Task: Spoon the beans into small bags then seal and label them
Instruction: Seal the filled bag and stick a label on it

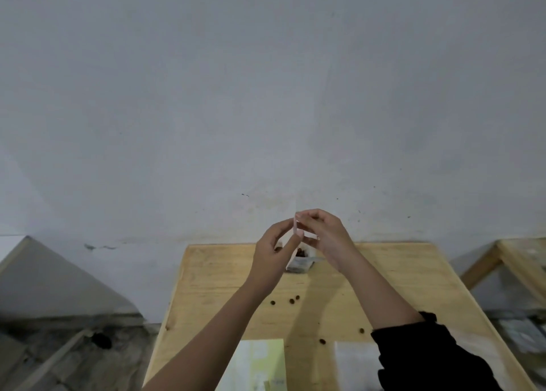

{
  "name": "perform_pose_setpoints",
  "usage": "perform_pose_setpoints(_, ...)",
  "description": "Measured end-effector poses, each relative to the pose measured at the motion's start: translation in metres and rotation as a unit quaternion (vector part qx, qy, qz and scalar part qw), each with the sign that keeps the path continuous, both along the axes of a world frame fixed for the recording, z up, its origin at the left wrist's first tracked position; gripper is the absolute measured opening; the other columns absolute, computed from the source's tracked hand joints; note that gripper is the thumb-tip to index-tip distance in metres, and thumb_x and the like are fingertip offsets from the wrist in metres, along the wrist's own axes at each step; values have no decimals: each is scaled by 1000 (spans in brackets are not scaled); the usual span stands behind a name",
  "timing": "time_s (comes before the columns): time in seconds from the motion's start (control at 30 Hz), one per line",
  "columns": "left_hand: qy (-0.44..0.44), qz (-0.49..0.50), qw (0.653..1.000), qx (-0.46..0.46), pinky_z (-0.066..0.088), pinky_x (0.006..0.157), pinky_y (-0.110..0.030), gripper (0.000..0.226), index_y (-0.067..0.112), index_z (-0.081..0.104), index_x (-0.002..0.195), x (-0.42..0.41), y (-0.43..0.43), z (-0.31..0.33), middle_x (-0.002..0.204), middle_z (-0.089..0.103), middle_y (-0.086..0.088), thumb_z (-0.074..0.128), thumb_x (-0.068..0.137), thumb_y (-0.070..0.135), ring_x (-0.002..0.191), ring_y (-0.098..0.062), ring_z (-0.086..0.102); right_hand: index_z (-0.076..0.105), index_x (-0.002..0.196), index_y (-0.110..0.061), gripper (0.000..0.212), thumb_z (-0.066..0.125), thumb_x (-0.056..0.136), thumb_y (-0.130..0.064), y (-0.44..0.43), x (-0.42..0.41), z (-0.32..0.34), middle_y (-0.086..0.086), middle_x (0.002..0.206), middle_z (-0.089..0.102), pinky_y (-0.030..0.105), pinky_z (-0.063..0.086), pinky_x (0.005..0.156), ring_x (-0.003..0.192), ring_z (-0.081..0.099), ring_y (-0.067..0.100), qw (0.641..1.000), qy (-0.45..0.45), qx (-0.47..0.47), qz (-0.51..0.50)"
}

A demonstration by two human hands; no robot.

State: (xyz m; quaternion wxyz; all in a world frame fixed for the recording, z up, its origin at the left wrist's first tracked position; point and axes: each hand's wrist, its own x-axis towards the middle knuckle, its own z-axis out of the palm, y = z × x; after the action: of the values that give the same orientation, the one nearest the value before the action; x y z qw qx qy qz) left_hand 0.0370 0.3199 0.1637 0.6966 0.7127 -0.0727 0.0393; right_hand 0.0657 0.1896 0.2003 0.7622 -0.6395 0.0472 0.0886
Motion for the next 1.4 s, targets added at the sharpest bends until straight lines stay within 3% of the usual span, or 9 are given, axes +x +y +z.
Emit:
perform_pose_setpoints(0.27,-1,19,1000,17,44,96,-27,41,24,59,117,4,-10,-6,118,60,13,65,79,39,116,0,52,65,85,-13,6,69,83,-17,-3,2,0,-1,91,69,19,50,61,88,67,10,1000,10,-8,-12)
perform_pose_setpoints(0.47,-6,20,1000,3,46,84,-13,34,21,60,115,6,-15,-5,116,61,9,70,83,27,113,-1,54,65,84,-13,2,65,85,-14,-10,4,1,2,94,68,21,49,63,89,66,12,1000,20,-1,-8)
perform_pose_setpoints(0.6,-12,41,999,-1,45,95,-28,30,29,63,108,4,-13,-5,112,64,11,67,80,41,112,-3,56,65,84,-10,3,63,86,-11,-11,5,0,4,90,68,24,51,70,85,66,14,1000,19,-4,12)
perform_pose_setpoints(0.67,-10,59,998,-2,46,95,-30,19,35,64,100,2,-9,-3,108,65,11,67,82,38,109,-4,58,65,88,-6,4,64,86,-9,-7,6,-1,7,91,69,27,53,74,88,67,17,999,16,-15,23)
perform_pose_setpoints(0.83,-18,80,996,19,47,94,-27,13,30,65,97,2,-1,-3,103,67,8,66,87,21,103,-2,60,65,90,-3,7,64,83,-4,7,4,0,12,89,70,25,57,75,84,68,18,994,-17,-105,-10)
perform_pose_setpoints(1.0,-51,89,993,65,47,91,-20,21,34,61,100,3,0,-5,106,66,10,63,88,16,105,-1,59,67,88,-13,7,66,81,-14,18,7,1,7,81,72,31,58,77,79,70,17,963,-92,-248,-46)
perform_pose_setpoints(1.13,-50,88,992,82,46,80,-6,28,16,60,115,5,-1,-6,109,64,5,62,87,10,109,-5,58,69,78,-10,10,63,85,-6,22,6,3,6,76,69,29,57,75,73,68,17,954,-121,-266,-70)
perform_pose_setpoints(1.27,-53,109,987,103,49,74,-8,27,9,60,116,9,1,-1,90,67,10,60,91,17,89,0,65,72,92,-4,12,68,80,-5,23,5,-2,11,85,71,20,56,70,79,69,19,956,-102,-269,-52)
perform_pose_setpoints(1.4,-87,108,976,170,47,58,-19,18,11,67,103,13,1,-1,69,64,8,55,92,7,59,-6,57,72,79,-10,6,70,79,-5,24,6,-3,11,77,71,32,59,76,76,70,22,961,-101,-247,-76)
